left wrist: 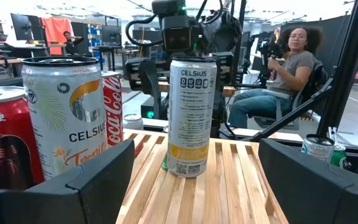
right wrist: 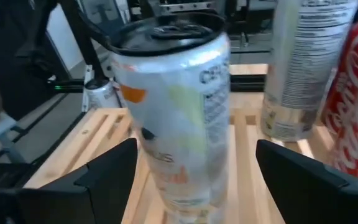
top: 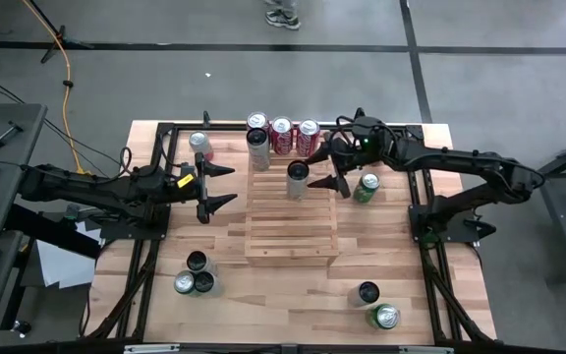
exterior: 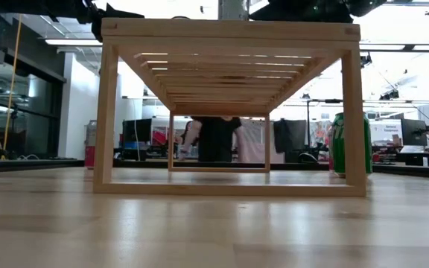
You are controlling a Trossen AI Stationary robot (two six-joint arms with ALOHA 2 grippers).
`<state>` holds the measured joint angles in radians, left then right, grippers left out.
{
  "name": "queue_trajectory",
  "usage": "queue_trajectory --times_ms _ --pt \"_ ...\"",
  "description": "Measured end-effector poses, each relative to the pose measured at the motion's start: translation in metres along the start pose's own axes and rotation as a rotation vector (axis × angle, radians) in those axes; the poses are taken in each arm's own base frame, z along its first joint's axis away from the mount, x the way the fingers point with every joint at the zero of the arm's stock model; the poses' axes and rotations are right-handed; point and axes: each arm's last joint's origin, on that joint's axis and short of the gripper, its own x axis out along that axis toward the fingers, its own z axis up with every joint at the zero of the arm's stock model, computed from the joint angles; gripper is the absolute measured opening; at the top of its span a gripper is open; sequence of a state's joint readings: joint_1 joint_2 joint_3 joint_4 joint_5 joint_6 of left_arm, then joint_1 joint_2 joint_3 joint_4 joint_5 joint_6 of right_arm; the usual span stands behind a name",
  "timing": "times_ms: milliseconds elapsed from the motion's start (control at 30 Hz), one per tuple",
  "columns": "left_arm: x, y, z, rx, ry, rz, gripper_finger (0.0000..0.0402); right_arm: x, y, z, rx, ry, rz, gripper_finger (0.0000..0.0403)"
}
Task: Place canned beverage on shelf
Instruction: Align the top right tropical celsius soda can with the other tropical celsius soda can on the shelf
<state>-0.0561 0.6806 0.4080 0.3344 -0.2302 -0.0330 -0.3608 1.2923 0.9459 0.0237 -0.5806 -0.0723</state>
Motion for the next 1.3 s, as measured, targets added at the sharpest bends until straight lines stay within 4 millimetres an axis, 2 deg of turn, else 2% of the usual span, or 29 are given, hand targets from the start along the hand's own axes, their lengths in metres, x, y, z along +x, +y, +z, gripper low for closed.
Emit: queue_trajectory --times_ms 700,933,1300 --pt "0.0 0.0 0.0 0.003 -0.001 0.0 0.0335 0.007 0.013 0.011 -0.042 -0.098 0.12 0.0314" --pt "0.0 0.0 0.0 0.003 -0.003 0.0 0.0335 0.01 0.015 0.011 -0.05 -0.094 0.035 0.0314" --pt "0.0 0.0 0.0 0.002 -0.005 0.0 0.0335 0.016 0.011 0.008 -0.023 -0.09 0.002 0.0314"
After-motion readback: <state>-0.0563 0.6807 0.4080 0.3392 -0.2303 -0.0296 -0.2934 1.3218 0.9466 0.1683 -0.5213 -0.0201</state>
